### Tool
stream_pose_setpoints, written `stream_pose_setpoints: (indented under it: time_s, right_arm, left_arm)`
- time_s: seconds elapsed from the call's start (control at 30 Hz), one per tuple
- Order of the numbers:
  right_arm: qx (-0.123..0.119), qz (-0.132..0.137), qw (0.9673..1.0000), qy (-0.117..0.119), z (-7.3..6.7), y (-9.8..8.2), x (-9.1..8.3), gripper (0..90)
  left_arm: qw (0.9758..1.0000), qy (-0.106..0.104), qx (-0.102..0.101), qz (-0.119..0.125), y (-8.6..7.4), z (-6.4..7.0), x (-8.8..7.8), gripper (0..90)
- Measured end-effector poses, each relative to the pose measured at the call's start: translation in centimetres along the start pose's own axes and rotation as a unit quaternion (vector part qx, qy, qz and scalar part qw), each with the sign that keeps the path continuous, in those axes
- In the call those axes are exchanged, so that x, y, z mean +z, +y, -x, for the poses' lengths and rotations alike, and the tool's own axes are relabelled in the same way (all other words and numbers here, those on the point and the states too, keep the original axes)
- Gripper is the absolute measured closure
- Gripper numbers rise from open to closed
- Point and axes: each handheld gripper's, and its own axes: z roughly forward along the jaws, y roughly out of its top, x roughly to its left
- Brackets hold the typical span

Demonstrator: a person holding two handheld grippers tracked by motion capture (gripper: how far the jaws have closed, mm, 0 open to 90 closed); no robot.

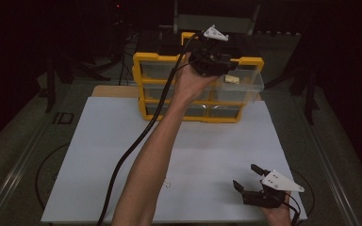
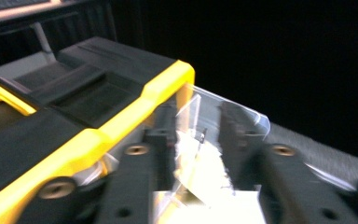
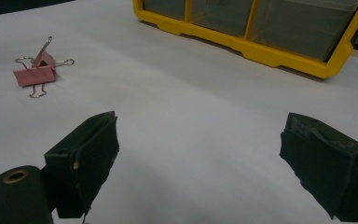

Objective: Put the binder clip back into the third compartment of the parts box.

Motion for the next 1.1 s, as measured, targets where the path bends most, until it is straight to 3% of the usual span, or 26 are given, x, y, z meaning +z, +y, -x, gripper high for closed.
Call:
stream_pose_setpoints:
  time_s: [0.23,0.5,0.77,1.1]
  right_arm:
    - [0.000,0.000,1.0000,-0.001,0.0,0.0,0.0,11.0]
    - [0.000,-0.001,1.0000,-0.001,-0.1,0.0,0.1,11.0]
    - [0.001,-0.001,1.0000,-0.002,-0.1,-0.1,0.0,11.0]
    - [-0.001,-0.002,1.0000,-0.002,-0.2,0.0,0.2,11.0]
  left_arm:
    - [0.9997,0.025,-0.003,0.001,-0.2,-0.2,-1.3,38.1]
    - [0.9992,0.035,-0.007,-0.019,-2.0,-0.7,-2.5,24.3]
    - [0.9977,0.040,-0.001,-0.054,-4.7,-0.4,-3.9,16.1]
    - [0.9964,0.051,0.006,-0.067,-8.4,-0.1,-5.9,14.1]
